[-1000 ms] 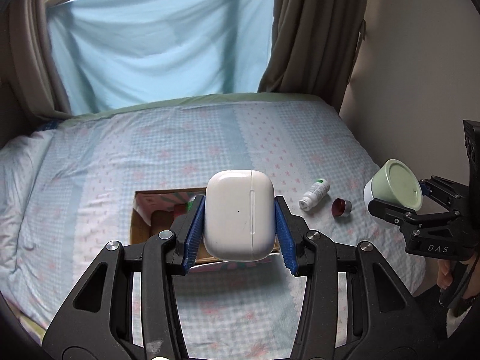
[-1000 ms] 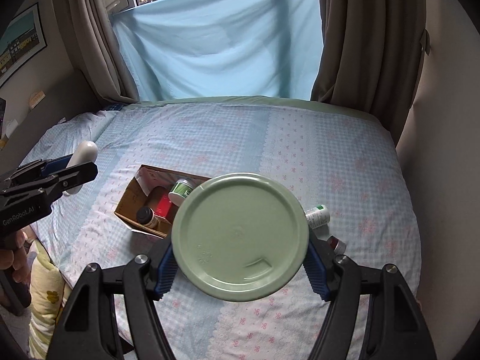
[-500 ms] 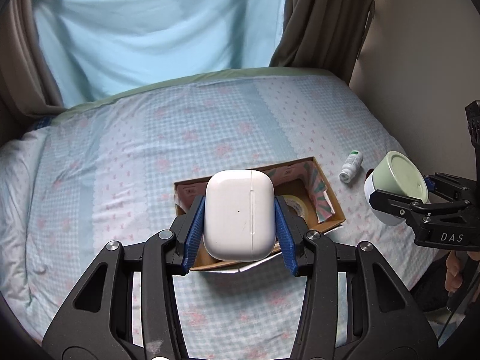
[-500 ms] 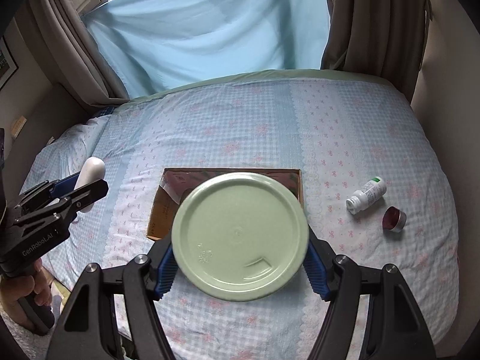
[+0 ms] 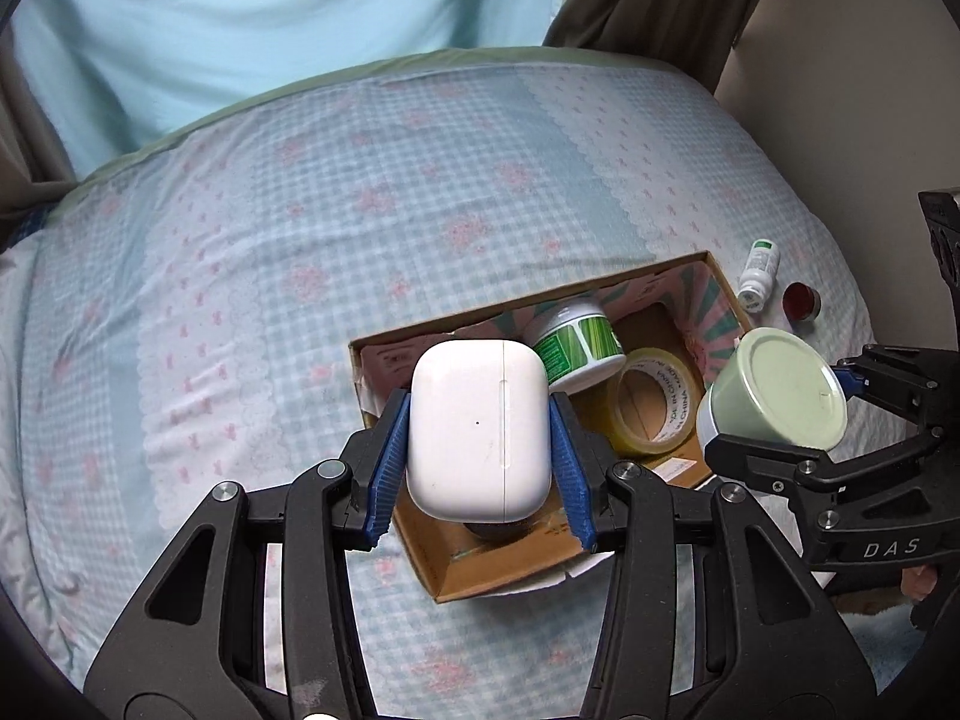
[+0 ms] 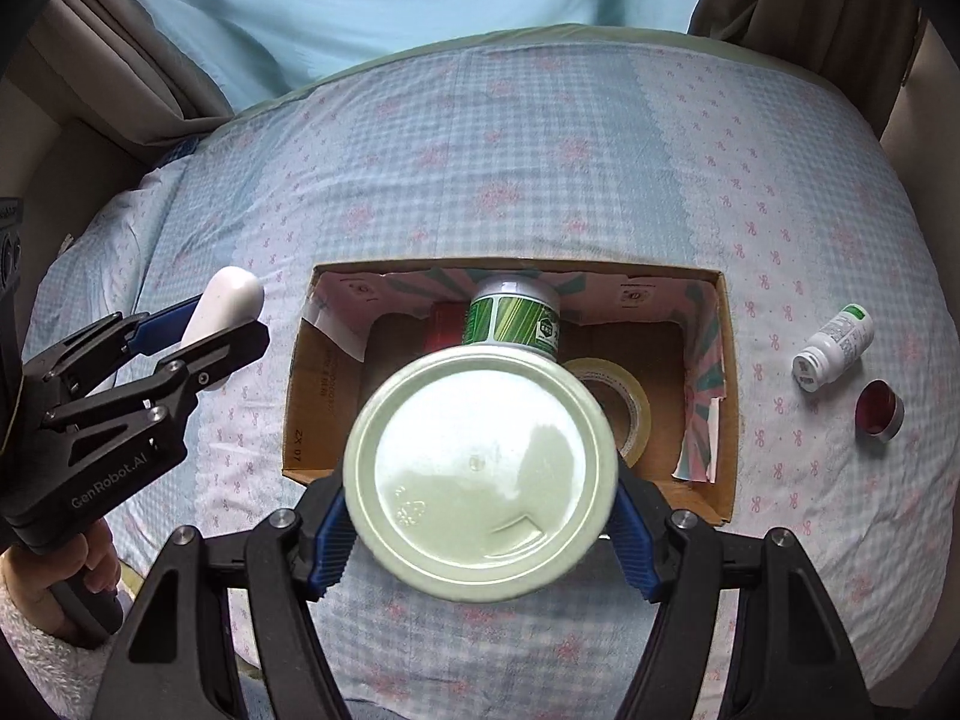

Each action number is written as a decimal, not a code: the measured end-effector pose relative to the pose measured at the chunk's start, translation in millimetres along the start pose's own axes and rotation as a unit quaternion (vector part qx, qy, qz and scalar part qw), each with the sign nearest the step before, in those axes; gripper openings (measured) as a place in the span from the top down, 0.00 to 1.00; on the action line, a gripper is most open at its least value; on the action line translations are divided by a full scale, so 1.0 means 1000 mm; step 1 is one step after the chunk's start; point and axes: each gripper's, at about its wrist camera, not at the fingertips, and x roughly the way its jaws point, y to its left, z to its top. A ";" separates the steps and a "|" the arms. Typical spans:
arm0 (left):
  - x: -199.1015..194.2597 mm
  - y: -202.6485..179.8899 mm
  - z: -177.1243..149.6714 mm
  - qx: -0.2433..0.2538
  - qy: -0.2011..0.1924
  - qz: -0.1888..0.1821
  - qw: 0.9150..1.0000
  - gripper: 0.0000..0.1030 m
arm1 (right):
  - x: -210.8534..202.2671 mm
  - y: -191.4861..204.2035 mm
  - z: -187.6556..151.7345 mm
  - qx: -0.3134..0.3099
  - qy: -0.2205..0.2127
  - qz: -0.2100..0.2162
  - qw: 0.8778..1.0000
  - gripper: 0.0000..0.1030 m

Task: Organize rigid objects
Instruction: 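Carry the earbud case and green-lidded jar into the cardboard box and release both, then lift both open tools away from the box toward the pill bottle and PROYA jar, then grasp the white pill bottle with the left tool while the right tool grasps the PROYA jar, then carry the pill bottle and PROYA jar into the cardboard box and release both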

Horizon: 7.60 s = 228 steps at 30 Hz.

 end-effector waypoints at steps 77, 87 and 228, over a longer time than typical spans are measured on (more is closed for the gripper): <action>-0.119 -0.106 0.017 0.066 -0.056 -0.009 0.996 0.00 | -0.162 -0.074 -0.054 0.127 -0.118 -0.105 0.979 0.00; -0.065 -0.208 0.071 0.117 -0.018 -0.024 0.993 0.00 | -0.170 -0.181 -0.065 0.186 -0.128 -0.104 0.969 0.00; 0.131 -0.011 0.018 -0.023 0.215 0.002 0.976 0.29 | 0.103 -0.118 0.069 0.192 0.111 -0.012 0.975 0.61</action>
